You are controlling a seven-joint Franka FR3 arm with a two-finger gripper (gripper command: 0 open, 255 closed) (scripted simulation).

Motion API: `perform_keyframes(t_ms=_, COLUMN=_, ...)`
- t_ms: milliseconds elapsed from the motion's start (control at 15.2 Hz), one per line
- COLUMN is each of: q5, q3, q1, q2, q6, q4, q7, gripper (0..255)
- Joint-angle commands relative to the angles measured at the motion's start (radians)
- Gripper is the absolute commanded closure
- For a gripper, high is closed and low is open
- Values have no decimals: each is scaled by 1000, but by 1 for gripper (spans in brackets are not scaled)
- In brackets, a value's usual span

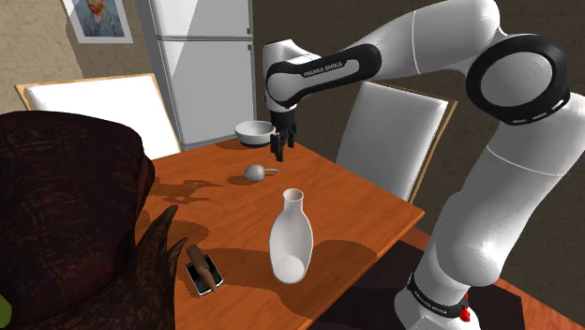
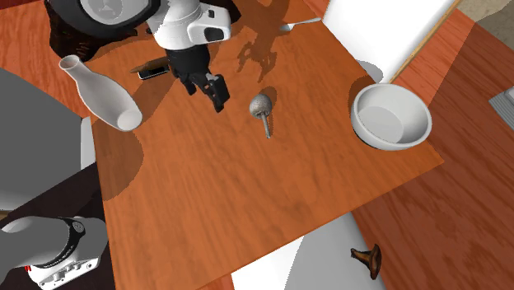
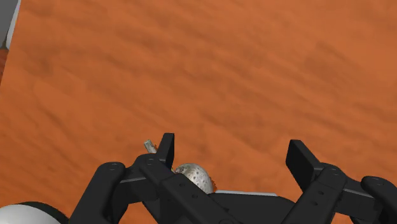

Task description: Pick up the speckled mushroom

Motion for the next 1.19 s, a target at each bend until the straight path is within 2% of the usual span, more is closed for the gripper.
perform_keyframes(t_ms=0, q5=-11, q3=-1, q1=-1, q2=77, q6=17, q4=55, q7=-19, gripper=0)
perform_keyframes(t_ms=396, q5=-43, q3=-1, q1=-1, q2=317, q6=33, q4=268, q7=-72, gripper=0)
perform_keyframes(t_ms=726, q5=-68, q3=-1, q1=2, q2=532, q6=10, q4=496, q7=-116, gripper=0)
perform_keyframes(t_ms=792, q5=-70, q3=-1, q1=2, q2=550, q6=6, q4=518, q7=-120, gripper=0)
perform_keyframes(t_ms=1122, q5=-73, q3=-1, q1=2, q2=569, q6=63, q4=479, q7=-110, gripper=0)
